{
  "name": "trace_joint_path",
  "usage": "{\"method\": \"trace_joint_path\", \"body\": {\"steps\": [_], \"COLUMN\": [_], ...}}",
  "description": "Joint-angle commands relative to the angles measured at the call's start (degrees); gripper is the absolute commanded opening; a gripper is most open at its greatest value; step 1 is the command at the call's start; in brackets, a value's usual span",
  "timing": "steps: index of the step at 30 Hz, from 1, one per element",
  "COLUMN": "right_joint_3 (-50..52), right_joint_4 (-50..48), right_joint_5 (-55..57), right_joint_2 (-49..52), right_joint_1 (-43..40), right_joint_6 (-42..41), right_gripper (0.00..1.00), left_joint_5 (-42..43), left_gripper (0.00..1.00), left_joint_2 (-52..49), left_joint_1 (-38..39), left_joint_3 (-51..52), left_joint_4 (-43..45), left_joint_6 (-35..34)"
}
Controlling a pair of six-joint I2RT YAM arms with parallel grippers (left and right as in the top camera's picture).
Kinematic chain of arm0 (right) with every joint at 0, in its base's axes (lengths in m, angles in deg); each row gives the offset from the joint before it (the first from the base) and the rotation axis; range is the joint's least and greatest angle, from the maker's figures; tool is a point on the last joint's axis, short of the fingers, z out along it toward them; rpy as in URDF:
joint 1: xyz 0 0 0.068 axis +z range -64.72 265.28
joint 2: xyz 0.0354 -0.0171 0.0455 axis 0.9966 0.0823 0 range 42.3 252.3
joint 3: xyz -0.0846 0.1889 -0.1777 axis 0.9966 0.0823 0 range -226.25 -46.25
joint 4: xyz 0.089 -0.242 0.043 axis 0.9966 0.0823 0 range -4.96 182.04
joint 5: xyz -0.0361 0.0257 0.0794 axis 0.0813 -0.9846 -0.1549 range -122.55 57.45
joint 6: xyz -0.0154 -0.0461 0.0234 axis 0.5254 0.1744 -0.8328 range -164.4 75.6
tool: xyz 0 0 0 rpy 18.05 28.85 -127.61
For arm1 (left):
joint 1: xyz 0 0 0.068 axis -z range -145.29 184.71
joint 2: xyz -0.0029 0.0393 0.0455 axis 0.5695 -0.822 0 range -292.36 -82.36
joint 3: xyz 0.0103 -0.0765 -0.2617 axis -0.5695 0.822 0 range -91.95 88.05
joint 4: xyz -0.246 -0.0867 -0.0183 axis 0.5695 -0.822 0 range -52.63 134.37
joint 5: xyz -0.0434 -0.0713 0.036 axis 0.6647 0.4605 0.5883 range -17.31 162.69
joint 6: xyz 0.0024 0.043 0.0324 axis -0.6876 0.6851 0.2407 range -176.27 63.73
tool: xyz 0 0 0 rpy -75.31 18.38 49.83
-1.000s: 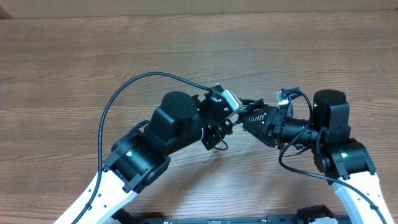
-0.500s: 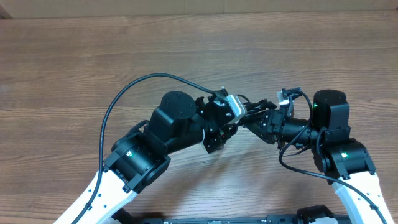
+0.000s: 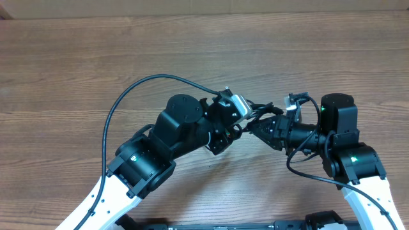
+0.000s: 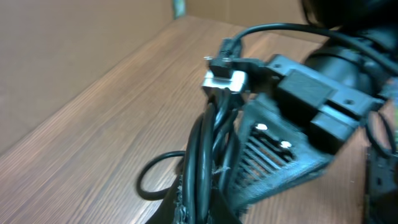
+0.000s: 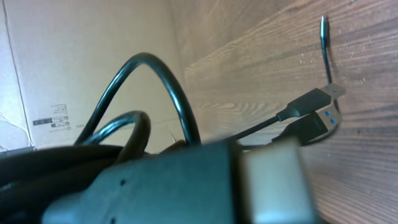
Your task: Untangle cables
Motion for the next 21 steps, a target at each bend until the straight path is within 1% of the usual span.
{"method": "trace_joint_path", "body": {"steps": [1, 7, 19, 21], "right_joint_3": [-0.09, -0.09, -0.09, -0.09], "right_joint_4": [1.75, 4.04, 2.29, 2.54], "right_joint_5": [0.90, 0.92, -0.83, -0.83], "right_joint_2": [-0.15, -0.15, -0.15, -0.15], "right_joint_1": [0.22, 0.22, 0.22, 0.22], "right_joint_6": [3.45, 4.83, 4.85, 6.64], "right_gripper": [0.04, 0.04, 0.04, 0.04], "left_joint_5": [-7.30, -8.11, -8.28, -8.46], "left_gripper": [0.04, 0.04, 0.04, 0.04], "left_joint_2": [1.25, 1.25, 1.25, 1.25], "left_joint_1": [-0.28, -0.28, -0.28, -0.28], "left_joint_3": [-1.31, -1.31, -1.31, -1.31], "left_joint_4": [0.87, 1.49, 1.05, 1.75], "left_joint_6": [-2.03, -2.01, -1.51, -1.60]}}
